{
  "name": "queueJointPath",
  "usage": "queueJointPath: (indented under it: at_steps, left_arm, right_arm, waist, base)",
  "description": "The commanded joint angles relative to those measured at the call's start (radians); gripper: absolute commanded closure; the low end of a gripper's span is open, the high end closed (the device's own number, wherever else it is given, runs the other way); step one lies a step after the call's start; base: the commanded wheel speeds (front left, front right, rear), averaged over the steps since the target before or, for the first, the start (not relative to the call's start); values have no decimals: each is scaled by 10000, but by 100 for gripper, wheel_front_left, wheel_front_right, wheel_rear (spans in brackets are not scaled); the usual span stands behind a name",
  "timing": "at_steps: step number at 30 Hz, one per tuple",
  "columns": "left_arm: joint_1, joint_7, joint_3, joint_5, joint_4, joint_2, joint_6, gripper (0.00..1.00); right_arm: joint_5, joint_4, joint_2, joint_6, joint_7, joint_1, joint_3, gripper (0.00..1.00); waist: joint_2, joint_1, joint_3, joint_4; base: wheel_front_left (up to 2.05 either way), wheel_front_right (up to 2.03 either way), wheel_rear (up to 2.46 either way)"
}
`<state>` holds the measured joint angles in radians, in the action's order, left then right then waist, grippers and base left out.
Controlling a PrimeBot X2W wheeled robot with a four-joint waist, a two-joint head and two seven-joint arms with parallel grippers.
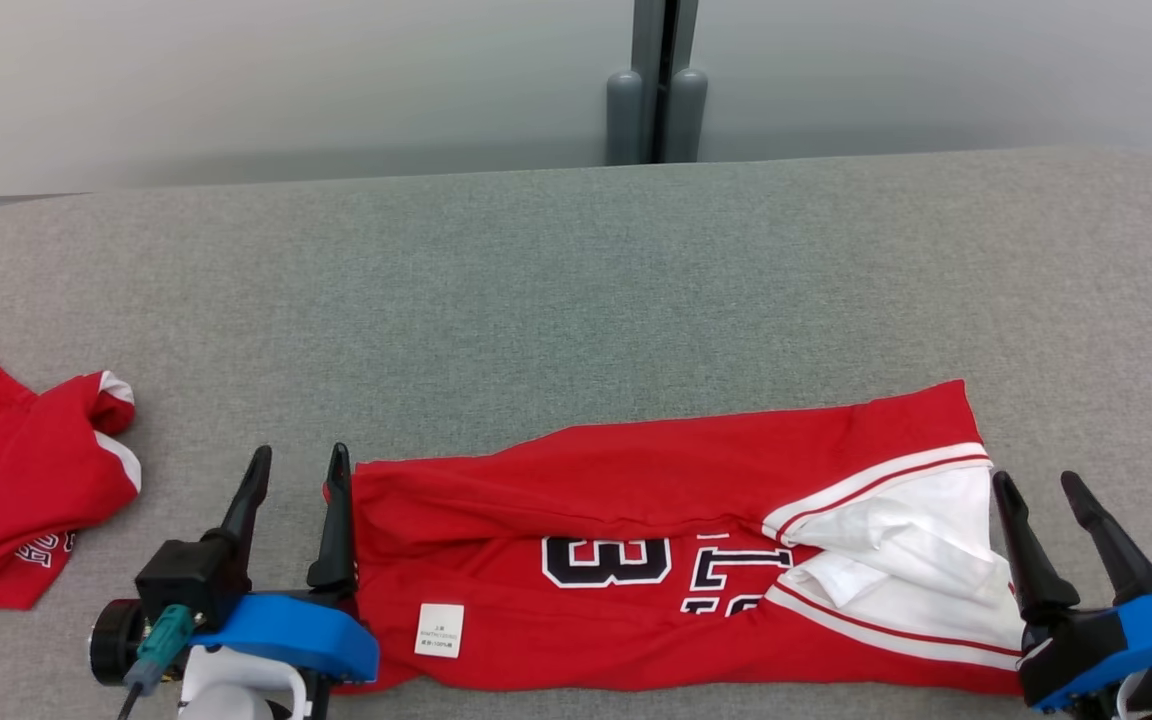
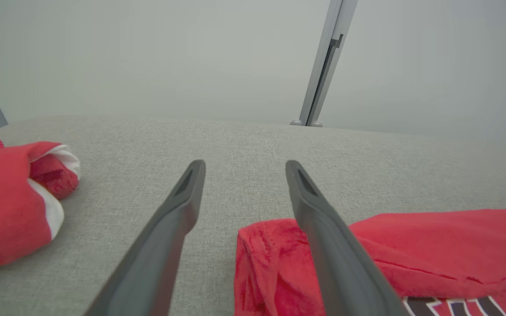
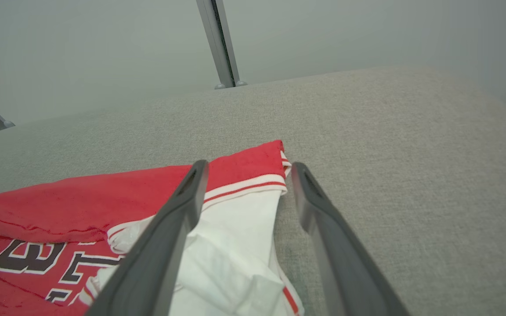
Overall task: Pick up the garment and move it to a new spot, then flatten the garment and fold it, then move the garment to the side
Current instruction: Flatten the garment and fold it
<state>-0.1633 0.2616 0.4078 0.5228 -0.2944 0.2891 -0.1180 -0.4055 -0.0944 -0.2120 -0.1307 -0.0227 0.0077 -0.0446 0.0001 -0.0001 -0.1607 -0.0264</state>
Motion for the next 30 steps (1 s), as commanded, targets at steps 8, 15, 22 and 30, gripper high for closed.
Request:
queueJointPath:
  at_steps: [8,15,22,30]
  left_arm:
    - [845,45,-2102,-1553,1344,-713,130,0]
    - [1252,45,-3128,-2299,1573,-1223,469,0]
    - [1475,46,-3881,-2937,1737,-1636,792,0]
    - [1582,47,-4415,-3461,1777,-1950,1096,0]
  right_arm:
    - [605,-1297,-150,-1,1097,-776,-333,0]
    - [815,-2224,-97,-1,1390,-856,-170,0]
    - [865,-3163,-111,-1,1520,-1067,195,0]
    - [601,-3686,-125,0,1517,-1035,520,100]
  waist:
    - [-1,1,-26,417]
    - [-1,1,-17,647]
    - [-1,1,-53,773]
    - [-1,1,83,739]
  base:
    - [0,0,0]
    - [0,0,0]
    - [0,0,0]
    - [0,0,0]
